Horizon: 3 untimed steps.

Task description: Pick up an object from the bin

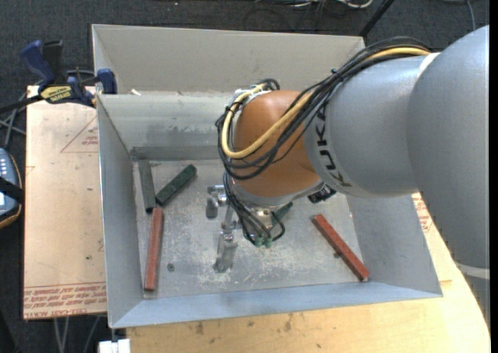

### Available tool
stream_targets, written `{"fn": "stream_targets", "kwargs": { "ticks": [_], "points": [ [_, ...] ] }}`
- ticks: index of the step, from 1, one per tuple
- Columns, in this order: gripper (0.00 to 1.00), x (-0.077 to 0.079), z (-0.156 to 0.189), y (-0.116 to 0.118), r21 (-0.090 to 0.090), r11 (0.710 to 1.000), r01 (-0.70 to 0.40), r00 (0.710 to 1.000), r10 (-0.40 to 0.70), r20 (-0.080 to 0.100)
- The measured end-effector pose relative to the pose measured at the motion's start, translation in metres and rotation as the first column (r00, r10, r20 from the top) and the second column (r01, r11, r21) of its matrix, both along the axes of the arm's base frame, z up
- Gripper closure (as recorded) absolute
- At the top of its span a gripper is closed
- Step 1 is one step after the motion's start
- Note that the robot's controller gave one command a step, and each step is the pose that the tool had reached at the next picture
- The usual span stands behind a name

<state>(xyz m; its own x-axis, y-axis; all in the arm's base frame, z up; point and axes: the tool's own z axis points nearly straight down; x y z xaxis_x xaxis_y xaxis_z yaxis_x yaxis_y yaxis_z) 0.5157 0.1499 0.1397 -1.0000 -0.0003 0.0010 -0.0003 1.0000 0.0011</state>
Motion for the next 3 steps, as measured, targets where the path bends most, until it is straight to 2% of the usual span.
{"fn": "stream_targets", "kwargs": {
  "ticks": [1,2,3],
  "points": [
    [0.0,-0.013,-0.003,-0.054,0.001,1.0,-0.019,1.0,0.019,0.001],
    [0.0,-0.006,-0.051,-0.073,-0.001,0.999,0.048,0.999,-0.048,0.006],
    [0.0,-0.019,-0.04,-0.085,-0.002,0.999,0.037,0.999,-0.037,-0.014]
  ]
}}
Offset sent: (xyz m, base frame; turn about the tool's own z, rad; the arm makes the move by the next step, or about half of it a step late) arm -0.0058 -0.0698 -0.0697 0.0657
